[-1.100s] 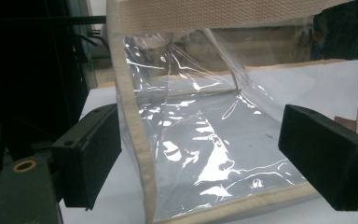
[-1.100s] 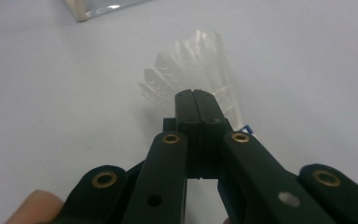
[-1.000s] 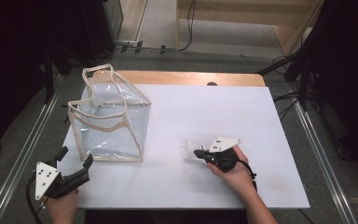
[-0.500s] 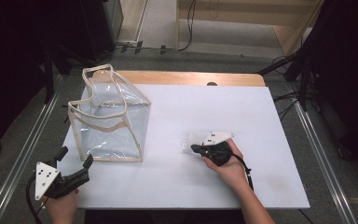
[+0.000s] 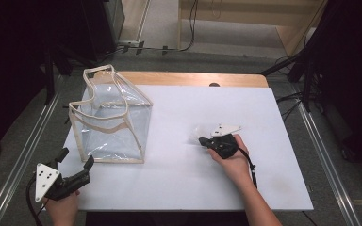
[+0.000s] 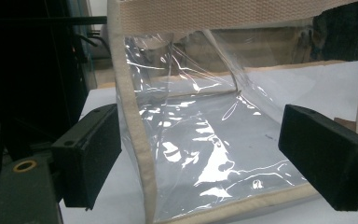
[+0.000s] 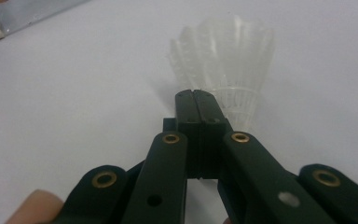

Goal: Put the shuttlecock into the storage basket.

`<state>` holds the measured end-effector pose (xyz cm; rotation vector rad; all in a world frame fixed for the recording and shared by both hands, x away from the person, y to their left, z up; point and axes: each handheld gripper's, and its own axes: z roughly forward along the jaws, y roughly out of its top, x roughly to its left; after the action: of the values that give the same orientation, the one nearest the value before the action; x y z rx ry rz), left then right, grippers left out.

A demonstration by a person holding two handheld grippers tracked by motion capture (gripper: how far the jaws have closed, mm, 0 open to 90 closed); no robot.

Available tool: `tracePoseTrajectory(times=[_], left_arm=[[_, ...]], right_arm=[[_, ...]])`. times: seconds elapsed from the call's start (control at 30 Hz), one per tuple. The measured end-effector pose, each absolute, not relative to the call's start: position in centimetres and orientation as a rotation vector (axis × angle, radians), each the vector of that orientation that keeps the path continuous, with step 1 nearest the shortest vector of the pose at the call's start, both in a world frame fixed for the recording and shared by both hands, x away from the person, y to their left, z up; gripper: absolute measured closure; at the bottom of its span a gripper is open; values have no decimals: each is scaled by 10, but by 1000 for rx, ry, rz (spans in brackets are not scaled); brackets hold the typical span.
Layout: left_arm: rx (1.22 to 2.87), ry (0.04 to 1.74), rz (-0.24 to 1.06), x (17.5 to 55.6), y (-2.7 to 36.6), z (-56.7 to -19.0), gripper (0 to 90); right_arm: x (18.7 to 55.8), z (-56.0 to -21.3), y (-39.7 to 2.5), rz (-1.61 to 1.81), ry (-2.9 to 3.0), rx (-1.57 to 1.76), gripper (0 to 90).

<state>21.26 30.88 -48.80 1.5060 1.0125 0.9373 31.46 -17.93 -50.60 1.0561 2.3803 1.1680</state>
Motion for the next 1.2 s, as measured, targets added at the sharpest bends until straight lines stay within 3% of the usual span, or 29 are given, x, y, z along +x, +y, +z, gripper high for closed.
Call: tracePoseTrajectory(times=[0.37, 0.47, 0.5, 0.53, 0.57, 0.63, 0.7, 0.73, 0.77, 0.87, 1.07, 1.1, 1.2], left_arm=[[1505, 1016, 937, 213, 310, -488, 137], [1506, 1016, 937, 213, 309, -488, 137], [1507, 1016, 937, 213, 309, -488, 137], [1507, 1016, 937, 213, 309, -488, 137], [1509, 1015, 938, 213, 309, -488, 137], [1508, 1016, 939, 213, 308, -488, 137], [1508, 1017, 940, 213, 308, -488, 137], [1508, 1017, 940, 213, 308, -488, 137], [1508, 1016, 938, 213, 309, -488, 137], [1507, 1016, 936, 213, 309, -488, 137], [1506, 1016, 934, 213, 309, -488, 137], [1508, 1015, 934, 213, 309, -488, 137], [1507, 1015, 934, 213, 309, -488, 137]], right_arm=[[313, -488, -200, 1167, 2334, 1066, 867], [310, -480, -206, 1186, 2316, 1061, 810], [308, -474, -211, 1209, 2297, 1055, 741], [308, -474, -211, 1209, 2297, 1055, 741], [306, -468, -215, 1217, 2277, 1060, 632], [305, -466, -217, 1217, 2270, 1070, 587], [304, -461, -219, 1221, 2256, 1088, 440], [304, -461, -219, 1221, 2256, 1088, 440], [304, -459, -218, 1190, 2255, 1097, 338], [304, -456, -216, 1166, 2259, 1122, 219], [307, -453, -213, 1148, 2282, 1147, 80], [308, -454, -211, 1154, 2304, 1126, 0], [310, -455, -208, 1147, 2323, 1139, 0]])
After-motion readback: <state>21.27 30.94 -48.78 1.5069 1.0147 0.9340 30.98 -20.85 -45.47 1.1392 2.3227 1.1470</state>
